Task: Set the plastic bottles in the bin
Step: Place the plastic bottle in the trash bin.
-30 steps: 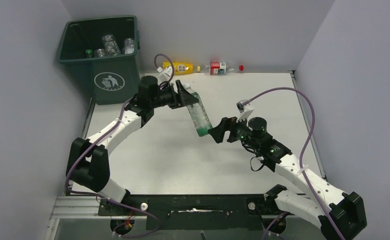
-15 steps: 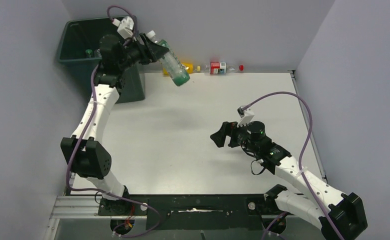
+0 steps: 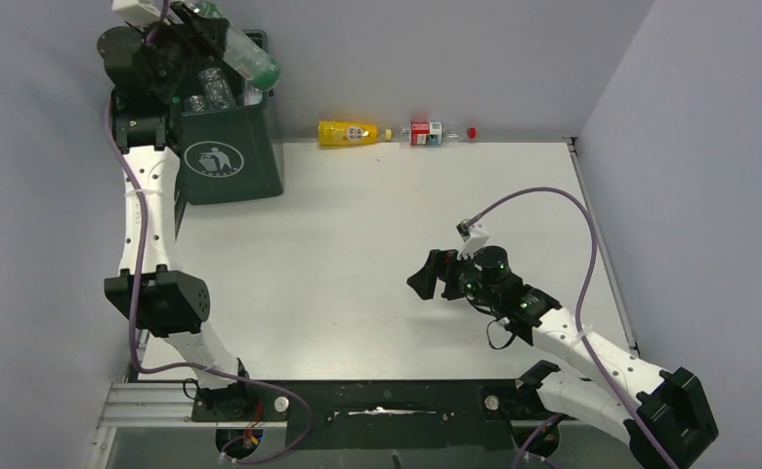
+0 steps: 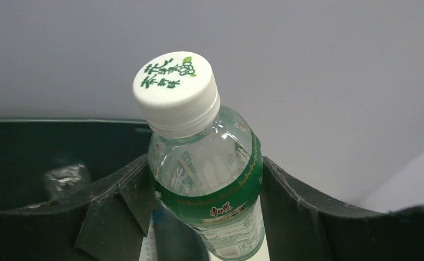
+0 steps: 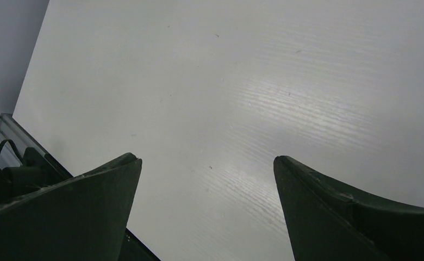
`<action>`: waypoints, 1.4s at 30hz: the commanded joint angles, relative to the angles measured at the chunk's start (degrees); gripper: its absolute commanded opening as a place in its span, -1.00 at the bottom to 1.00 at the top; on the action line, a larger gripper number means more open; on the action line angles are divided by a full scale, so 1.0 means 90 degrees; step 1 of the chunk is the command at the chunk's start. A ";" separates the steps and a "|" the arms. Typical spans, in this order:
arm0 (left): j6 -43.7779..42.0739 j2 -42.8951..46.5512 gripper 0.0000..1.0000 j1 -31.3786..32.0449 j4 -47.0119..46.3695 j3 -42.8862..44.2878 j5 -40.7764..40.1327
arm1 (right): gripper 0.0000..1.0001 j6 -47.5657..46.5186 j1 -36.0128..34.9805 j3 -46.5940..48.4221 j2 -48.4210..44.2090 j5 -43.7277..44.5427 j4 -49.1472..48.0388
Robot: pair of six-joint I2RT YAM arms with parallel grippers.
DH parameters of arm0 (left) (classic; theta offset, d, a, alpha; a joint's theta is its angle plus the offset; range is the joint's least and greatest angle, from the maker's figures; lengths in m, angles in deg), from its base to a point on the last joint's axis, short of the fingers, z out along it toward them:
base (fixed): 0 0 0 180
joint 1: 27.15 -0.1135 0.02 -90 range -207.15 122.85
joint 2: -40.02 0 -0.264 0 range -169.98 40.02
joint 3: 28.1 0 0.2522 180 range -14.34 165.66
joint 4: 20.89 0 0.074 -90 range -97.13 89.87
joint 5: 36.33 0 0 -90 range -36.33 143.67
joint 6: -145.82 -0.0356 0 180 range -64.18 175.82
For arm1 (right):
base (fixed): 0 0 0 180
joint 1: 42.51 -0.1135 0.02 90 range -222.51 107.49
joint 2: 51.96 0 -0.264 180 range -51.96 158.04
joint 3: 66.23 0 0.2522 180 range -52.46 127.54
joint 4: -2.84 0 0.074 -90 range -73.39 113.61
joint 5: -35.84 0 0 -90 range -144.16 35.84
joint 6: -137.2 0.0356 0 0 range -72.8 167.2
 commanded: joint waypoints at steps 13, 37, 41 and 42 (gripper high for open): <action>-0.0479 -0.0703 0.22 -0.0597 -0.1062 -0.0342 -0.1132 | 0.96 0.0168 -0.0271 0.0136 0.0321 0.0024 -0.0415; 0.0258 0.1291 0.68 -0.0586 0.0538 -0.0990 -0.1066 | 0.96 0.0414 -0.0440 -0.0078 0.0516 -0.0043 -0.0830; 0.0495 0.2021 0.68 -0.0421 0.0327 -0.2165 -0.0689 | 0.96 0.0448 -0.0527 -0.0163 0.0555 -0.0081 -0.0942; 0.0512 0.2154 0.69 -0.0337 0.0322 -0.2423 -0.0633 | 0.96 0.0452 -0.0536 -0.0180 0.0561 -0.0092 -0.0960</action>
